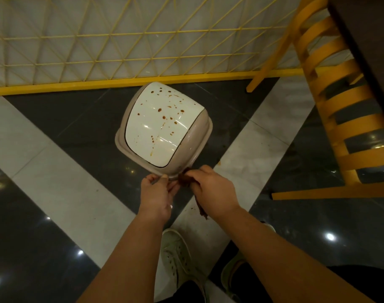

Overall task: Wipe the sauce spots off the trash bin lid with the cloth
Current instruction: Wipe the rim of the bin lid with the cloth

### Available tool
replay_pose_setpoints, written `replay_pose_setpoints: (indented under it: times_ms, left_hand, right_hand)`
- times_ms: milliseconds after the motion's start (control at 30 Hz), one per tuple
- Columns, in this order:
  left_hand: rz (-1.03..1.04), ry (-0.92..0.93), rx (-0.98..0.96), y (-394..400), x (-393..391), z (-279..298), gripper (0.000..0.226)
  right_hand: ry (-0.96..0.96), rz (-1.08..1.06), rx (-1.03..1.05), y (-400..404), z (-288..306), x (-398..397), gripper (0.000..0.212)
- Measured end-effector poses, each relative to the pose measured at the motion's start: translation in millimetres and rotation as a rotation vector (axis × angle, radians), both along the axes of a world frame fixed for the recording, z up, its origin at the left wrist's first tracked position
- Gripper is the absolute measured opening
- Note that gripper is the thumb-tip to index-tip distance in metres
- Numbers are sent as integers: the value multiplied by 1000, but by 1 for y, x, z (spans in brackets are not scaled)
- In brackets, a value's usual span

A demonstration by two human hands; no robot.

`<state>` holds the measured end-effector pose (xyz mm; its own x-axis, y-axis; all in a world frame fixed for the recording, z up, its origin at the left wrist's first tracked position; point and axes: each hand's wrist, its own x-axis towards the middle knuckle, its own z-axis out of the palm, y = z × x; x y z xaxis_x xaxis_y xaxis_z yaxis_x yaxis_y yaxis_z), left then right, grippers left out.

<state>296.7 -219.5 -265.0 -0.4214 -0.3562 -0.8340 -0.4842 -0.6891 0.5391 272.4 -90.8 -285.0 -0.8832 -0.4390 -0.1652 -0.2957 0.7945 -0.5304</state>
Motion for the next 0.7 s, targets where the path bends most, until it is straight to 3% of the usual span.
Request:
replay_pose_setpoints:
  times_ms: [67, 167, 300, 433, 600, 700]
  left_hand:
    - [-17, -40, -7, 2, 5, 2, 38]
    - [-211, -156, 22, 9, 14, 9, 43]
    - [-436, -216, 114, 17, 25, 18, 56]
    - [-452, -153, 61, 22, 23, 28, 42]
    - [-328, -171, 45, 16, 21, 31, 43]
    - [-256, -251, 28, 7, 20, 23, 32]
  right_hand:
    - [-110, -68, 43, 7, -4, 0, 26]
    - [-174, -179, -12, 16, -3, 10, 27]
    - [-163, -116, -79, 15, 10, 22, 29]
    - [-98, -19, -91, 14, 22, 19, 30]
    - [77, -265, -189, 21, 39, -12, 30]
    - [171, -314, -236, 10, 50, -38, 32]
